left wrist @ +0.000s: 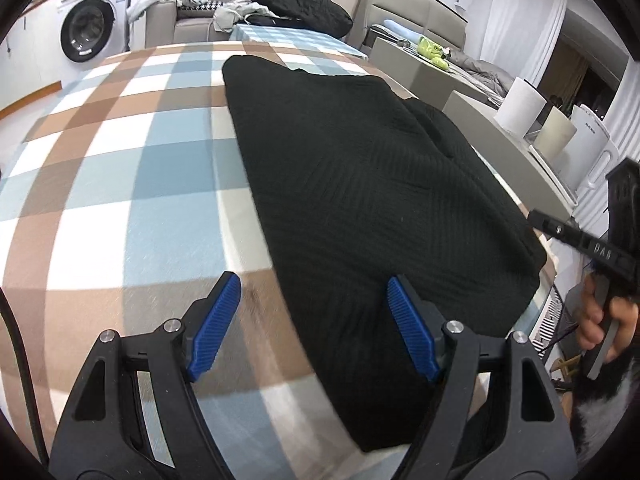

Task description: Fold small clothes

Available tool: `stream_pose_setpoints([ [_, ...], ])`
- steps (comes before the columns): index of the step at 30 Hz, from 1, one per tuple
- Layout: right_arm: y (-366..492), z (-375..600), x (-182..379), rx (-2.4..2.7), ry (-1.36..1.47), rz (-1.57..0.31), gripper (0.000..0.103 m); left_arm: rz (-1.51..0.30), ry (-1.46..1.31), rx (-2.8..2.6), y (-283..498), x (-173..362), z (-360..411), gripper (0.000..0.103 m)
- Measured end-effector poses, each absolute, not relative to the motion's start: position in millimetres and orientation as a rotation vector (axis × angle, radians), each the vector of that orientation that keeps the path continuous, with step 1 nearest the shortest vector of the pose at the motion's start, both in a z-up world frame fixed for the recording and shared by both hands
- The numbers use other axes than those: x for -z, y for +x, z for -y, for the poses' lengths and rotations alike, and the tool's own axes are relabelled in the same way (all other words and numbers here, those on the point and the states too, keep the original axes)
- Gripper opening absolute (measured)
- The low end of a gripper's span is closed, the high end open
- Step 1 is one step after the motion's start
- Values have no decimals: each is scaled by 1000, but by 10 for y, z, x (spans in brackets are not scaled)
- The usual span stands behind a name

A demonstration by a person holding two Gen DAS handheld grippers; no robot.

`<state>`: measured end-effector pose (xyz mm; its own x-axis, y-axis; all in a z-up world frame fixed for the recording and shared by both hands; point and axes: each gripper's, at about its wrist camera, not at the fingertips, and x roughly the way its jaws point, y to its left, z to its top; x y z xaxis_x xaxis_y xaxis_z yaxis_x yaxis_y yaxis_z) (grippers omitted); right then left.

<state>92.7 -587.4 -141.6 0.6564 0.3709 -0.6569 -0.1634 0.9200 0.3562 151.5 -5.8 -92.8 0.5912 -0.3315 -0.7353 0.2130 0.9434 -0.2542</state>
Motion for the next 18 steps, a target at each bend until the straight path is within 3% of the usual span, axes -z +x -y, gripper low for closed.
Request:
stream_pose_setpoints([
  [1,932,5877,1428,-305,273,-803,43,-884,-160,320,1572,928,64,69],
  [2,949,5878,1449,-308,271,-810,43,-882,-173,324,1606,928,60,60],
  [3,983,5874,1479,-308,268,-819,43,-881,-191,335,1641,931,62,44],
  [6,1001,5837,1515,-306,251,-816,42,-875,-202,330,1690,937,67,21],
  [9,992,5788,1510,-319,230,-819,42,-852,-138,305,1645,896,106,14],
  [18,1028,5665,1554,-395,226,-853,42,-839,-145,268,1499,867,-170,12],
])
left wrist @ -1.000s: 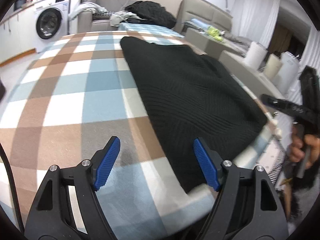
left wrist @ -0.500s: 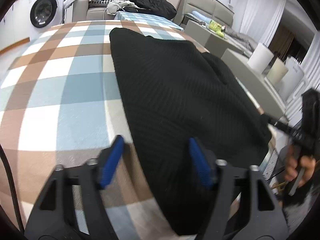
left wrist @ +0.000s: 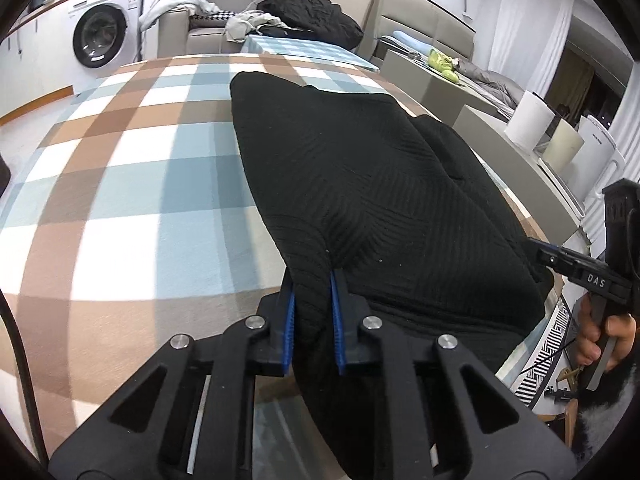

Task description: Fold small clothes

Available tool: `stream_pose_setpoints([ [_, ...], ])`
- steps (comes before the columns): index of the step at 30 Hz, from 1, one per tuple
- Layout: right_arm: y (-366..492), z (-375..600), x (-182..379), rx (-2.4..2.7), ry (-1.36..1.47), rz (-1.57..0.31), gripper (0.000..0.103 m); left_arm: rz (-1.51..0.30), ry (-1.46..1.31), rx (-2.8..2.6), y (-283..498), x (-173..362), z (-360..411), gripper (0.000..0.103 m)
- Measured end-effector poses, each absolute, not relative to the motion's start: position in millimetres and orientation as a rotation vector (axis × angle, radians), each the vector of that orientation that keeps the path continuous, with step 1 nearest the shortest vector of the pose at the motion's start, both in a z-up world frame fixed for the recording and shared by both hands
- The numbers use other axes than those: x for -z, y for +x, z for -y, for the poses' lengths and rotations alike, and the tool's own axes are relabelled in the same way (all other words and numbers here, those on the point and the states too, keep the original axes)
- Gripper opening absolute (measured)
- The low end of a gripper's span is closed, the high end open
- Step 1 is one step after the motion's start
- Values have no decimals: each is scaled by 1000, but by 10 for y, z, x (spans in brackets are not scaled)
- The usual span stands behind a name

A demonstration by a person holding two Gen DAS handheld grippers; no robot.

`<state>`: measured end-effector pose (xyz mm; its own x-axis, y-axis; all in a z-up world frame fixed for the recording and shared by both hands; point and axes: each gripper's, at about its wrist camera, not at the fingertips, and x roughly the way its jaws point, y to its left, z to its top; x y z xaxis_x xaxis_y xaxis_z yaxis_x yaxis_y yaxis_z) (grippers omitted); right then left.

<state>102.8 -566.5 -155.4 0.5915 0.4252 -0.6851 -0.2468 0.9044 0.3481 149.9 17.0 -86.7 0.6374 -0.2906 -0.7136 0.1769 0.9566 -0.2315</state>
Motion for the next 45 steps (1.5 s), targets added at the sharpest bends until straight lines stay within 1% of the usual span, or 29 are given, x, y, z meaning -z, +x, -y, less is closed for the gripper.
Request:
stream_pose_setpoints([
  [3,996,5591,1498,-390,207,-837,42,-839,-135,267,1408,872,-316,14],
  [6,926,5507,1329,-415,209,-767,42,-836,-125,269,1296,862,-379,19],
  [8,929,5385,1254,-494,218,-771,42,-818,-122,265,1237,832,-391,22],
  [10,946,5197,1212,-566,217,-773,42,-813,-119,257,1196,798,-394,31],
  [12,994,5029,1241,-621,220,-798,42,-793,-129,255,1137,758,-398,50],
  [14,1027,4854,1297,-656,192,-819,41,-767,-136,255,1066,710,-406,56],
  [16,1023,4700,1367,-693,134,-830,29,-761,-144,268,1010,686,-418,56],
  [17,1016,4669,1391,-708,123,-832,16,-759,-149,273,979,676,-418,56],
  [19,994,4664,1378,-730,131,-821,7,-748,-150,287,920,649,-408,56],
  [23,982,4762,1312,-695,149,-800,6,-724,-128,307,816,586,-333,57],
  [25,966,4783,1323,-720,180,-810,10,-720,-111,315,787,571,-281,59],
  [26,964,4783,1341,-744,194,-825,19,-720,-108,316,781,570,-263,60],
  [27,956,4784,1360,-769,213,-830,25,-721,-107,319,772,569,-249,60],
  [28,942,4782,1363,-784,222,-827,40,-722,-106,324,759,568,-237,60],
  [29,929,4764,1382,-795,214,-821,43,-723,-106,326,777,573,-225,60],
  [31,934,4674,1426,-762,150,-821,41,-716,-105,331,755,558,-206,60],
  [32,932,4647,1449,-752,133,-818,33,-711,-104,336,740,544,-193,60],
  [33,951,4628,1472,-748,129,-818,18,-704,-101,341,720,526,-180,60],
  [35,966,4657,1469,-743,143,-809,6,-690,-96,347,696,496,-171,60],
  [37,926,4734,1394,-765,170,-777,6,-678,-91,358,658,468,-157,61],
  [38,915,4775,1379,-775,182,-781,6,-677,-90,370,650,459,-145,64],
  [43,963,4821,1560,-726,168,-871,6,-692,-59,432,660,517,2,64],
  [45,947,4842,1529,-735,178,-863,10,-723,-12,438,667,600,102,64],
])
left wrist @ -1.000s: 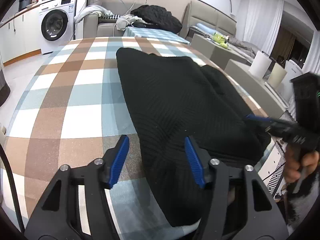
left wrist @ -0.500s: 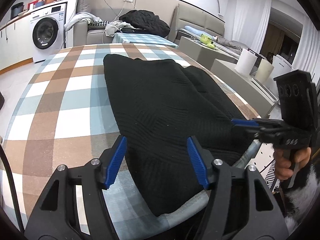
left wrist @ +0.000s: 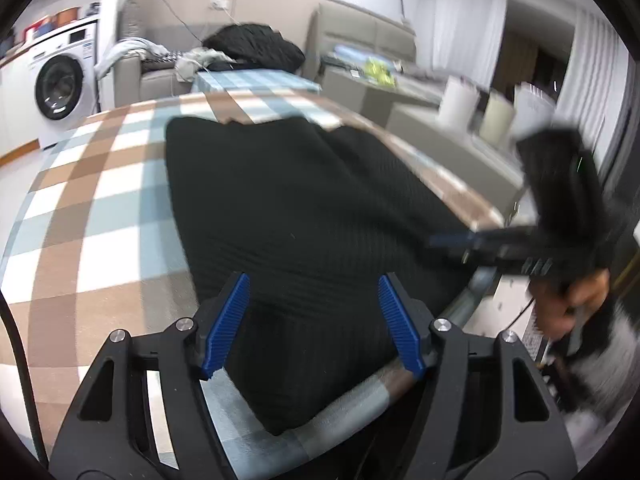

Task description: Fold small clothes

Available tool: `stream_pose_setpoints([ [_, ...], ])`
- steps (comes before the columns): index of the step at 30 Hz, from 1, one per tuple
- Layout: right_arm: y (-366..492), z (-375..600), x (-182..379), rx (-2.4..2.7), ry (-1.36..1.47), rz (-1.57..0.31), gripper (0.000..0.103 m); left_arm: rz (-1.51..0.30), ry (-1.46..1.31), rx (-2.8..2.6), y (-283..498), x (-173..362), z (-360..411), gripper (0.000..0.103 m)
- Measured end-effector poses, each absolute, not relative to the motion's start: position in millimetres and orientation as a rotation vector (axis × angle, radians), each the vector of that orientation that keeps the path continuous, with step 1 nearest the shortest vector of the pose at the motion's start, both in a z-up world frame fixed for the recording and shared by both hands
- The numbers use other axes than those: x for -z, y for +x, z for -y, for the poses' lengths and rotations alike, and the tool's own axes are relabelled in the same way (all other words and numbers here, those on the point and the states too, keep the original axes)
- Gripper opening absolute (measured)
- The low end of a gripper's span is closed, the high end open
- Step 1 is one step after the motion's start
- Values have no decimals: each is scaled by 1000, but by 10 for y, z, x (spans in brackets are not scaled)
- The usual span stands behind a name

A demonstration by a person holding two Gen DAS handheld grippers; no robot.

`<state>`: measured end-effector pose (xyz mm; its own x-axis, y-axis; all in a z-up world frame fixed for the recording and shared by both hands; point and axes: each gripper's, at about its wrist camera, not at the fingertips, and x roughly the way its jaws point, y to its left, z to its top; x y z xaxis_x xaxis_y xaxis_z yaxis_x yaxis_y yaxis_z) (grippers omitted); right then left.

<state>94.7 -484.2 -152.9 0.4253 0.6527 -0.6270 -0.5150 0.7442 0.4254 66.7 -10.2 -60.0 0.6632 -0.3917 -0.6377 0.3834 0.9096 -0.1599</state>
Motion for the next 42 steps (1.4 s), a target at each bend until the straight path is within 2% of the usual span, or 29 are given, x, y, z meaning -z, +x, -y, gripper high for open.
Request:
stream_pose_setpoints([
  [1,946,4873,1494,-734,185,-848,17,-743,15,434,679,660,152,64],
  [3,1002,4979,1420,-700,209,-812,44,-773,52,426,702,761,219,64],
  [10,1518,5124,1585,-675,295,-908,48,-779,29,462,699,781,229,66],
  [12,1634,5067,1594,-712,295,-909,53,-773,-7,464,711,737,157,66],
  [19,2053,4744,1495,-734,223,-900,53,-745,-85,426,746,641,-108,66],
  [20,2117,4667,1493,-719,196,-907,50,-746,-92,422,747,638,-133,66],
  [22,2230,4537,1544,-707,153,-956,38,-751,-105,412,759,646,-185,66],
  [24,2233,4481,1532,-695,111,-943,19,-752,-118,406,762,647,-235,66],
  [27,2160,4489,1389,-682,71,-898,12,-742,-148,410,744,612,-295,66],
  [31,1973,4721,1024,-628,70,-788,11,-733,-157,393,715,573,-371,68],
  [35,2123,4826,1309,-572,50,-927,15,-747,-170,382,759,597,-406,68],
  [39,2114,5017,1486,-590,144,-951,36,-757,-148,361,742,642,-394,68],
  [42,2194,5103,1501,-589,213,-957,40,-768,-151,364,777,676,-375,68],
])
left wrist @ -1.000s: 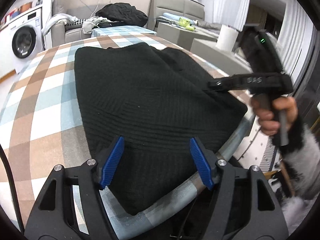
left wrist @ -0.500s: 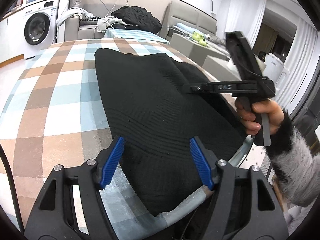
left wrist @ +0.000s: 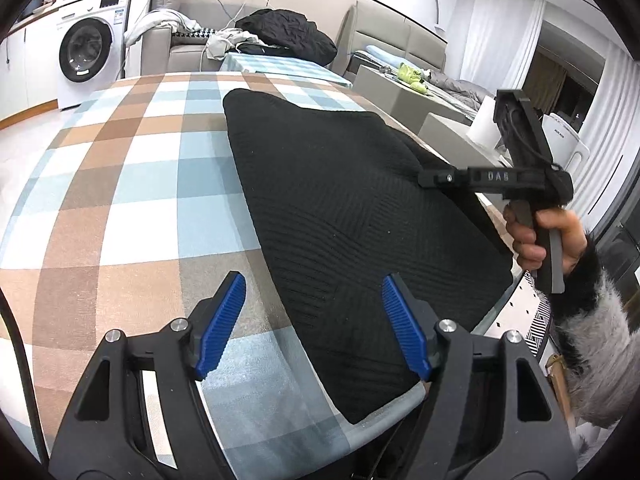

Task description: Fold small clothes

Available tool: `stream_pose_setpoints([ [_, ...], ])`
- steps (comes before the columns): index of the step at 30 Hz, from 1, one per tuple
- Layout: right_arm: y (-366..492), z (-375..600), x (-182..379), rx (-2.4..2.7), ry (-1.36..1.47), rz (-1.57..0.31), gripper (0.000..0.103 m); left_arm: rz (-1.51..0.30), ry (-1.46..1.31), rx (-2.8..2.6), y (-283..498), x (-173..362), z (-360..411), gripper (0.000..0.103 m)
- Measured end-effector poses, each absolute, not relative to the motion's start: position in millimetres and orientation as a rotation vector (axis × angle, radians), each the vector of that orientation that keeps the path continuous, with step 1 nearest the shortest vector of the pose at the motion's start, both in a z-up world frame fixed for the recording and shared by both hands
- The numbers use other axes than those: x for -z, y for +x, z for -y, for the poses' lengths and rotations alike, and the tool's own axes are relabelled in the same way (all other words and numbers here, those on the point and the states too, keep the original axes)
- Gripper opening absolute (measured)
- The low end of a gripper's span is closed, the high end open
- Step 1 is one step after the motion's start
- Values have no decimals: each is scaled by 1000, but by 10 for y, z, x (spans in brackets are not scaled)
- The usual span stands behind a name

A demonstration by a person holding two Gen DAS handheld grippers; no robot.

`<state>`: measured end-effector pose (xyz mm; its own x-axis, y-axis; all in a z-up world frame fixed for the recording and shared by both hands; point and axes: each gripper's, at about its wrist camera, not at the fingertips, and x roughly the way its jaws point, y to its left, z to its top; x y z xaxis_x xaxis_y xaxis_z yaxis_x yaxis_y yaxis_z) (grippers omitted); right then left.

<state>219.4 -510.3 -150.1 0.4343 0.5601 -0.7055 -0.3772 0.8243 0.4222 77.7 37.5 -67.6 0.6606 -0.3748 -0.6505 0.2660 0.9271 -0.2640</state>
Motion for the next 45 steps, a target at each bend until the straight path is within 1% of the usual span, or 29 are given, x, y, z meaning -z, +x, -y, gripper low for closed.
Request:
stream_pose_setpoints([
  [5,2638,5021,1473,-551,297,-989,41,-778,-141,364,796,723,-332,68],
  [7,2802,4971,1423,-520,297,-970,40,-776,-144,360,791,724,-333,68],
  [8,2910,4925,1388,-493,276,-950,35,-775,-145,359,788,714,-336,68],
  [9,2960,4891,1347,-493,257,-933,18,-773,-147,356,791,711,-345,68],
  [10,2973,4835,1253,-528,227,-887,15,-772,-149,352,790,712,-354,68],
  [12,2929,4788,1104,-585,189,-799,15,-773,-154,351,791,711,-367,68],
  [14,2918,4778,1055,-555,145,-777,17,-773,-155,349,792,708,-370,68],
  [16,2980,4820,1174,-478,129,-862,28,-774,-154,351,790,709,-365,68],
  [17,3015,4848,1239,-472,146,-898,38,-773,-151,352,783,709,-363,68],
  [19,3060,4942,1419,-481,204,-965,42,-772,-144,355,792,707,-354,68],
  [23,3072,5002,1509,-507,265,-948,42,-771,-139,357,794,703,-337,68],
  [25,3064,4976,1505,-528,252,-937,32,-774,-139,355,798,711,-337,68],
  [26,3038,4946,1484,-547,239,-933,17,-774,-140,355,801,713,-339,68],
  [29,2883,4853,1315,-523,156,-832,11,-774,-148,354,804,715,-349,68],
  [32,2688,4923,989,-510,164,-735,11,-773,-175,361,810,713,-385,68],
  [35,2605,4971,808,-461,123,-706,11,-775,-169,366,818,722,-379,68],
  [40,2798,5079,1122,-358,115,-810,11,-772,-152,370,799,720,-341,68],
  [42,2891,5120,1298,-355,120,-901,16,-772,-152,368,799,721,-340,68],
  [44,2874,5219,1382,-366,154,-933,22,-776,-151,367,808,731,-343,68],
  [45,2849,5286,1394,-384,185,-929,23,-778,-151,365,813,737,-347,68],
])
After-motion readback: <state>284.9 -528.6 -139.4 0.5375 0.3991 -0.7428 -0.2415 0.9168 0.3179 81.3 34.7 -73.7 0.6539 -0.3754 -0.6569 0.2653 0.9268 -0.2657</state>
